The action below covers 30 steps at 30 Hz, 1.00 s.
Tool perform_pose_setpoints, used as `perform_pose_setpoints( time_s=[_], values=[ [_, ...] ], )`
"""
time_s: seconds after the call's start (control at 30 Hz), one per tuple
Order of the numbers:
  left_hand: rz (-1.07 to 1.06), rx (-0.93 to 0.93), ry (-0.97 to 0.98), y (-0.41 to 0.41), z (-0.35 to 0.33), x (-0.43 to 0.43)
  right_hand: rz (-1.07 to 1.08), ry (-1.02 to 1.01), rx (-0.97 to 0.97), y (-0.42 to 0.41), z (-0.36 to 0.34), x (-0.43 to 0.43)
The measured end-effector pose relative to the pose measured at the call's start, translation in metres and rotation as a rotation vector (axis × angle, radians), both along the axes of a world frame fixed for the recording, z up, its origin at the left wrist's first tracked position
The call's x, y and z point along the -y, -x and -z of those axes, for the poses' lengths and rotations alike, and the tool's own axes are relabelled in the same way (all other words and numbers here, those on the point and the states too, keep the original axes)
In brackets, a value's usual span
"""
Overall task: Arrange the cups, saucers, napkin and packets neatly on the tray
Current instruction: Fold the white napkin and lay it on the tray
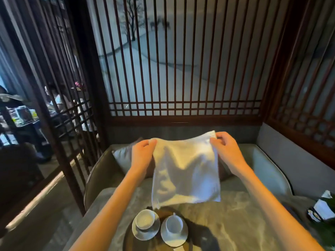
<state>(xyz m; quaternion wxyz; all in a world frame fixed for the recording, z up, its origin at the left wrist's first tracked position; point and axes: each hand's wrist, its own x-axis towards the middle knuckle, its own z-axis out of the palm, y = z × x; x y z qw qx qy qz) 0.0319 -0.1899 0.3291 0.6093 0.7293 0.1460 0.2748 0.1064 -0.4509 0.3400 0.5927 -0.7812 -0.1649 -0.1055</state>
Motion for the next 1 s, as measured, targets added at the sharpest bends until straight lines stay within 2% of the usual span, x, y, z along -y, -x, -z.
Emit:
perform_pose_setpoints(
  time_s=[0.17,0.27,0.43,0.5,0.73,0.83,1.0],
  values=[
    [0.256,0.057,-0.052,0.009,-0.005,0.053,-0.050,0.036,0.167,0.048,0.011,-0.058],
    [0.249,0.108,-0.159,0.013,-0.004,0.061,-0.050,0.155,0.323,0.068,0.020,-0.072],
    [0.325,0.117,-0.189,0.020,-0.003,0.051,-0.018,0.305,0.477,0.073,0.027,-0.066],
    [0.362,0.112,-0.246,0.023,-0.004,0.049,-0.037,0.346,0.497,0.069,0.026,-0.063],
    [0.421,0.068,-0.371,0.027,-0.008,0.048,-0.114,0.218,0.423,0.063,0.018,-0.056],
    [0.445,0.053,-0.433,0.028,-0.011,0.048,-0.091,0.227,0.436,0.063,0.016,-0.055],
    [0.472,0.077,-0.401,0.031,-0.016,0.047,-0.080,0.203,0.486,0.062,0.006,-0.056]
  ],
)
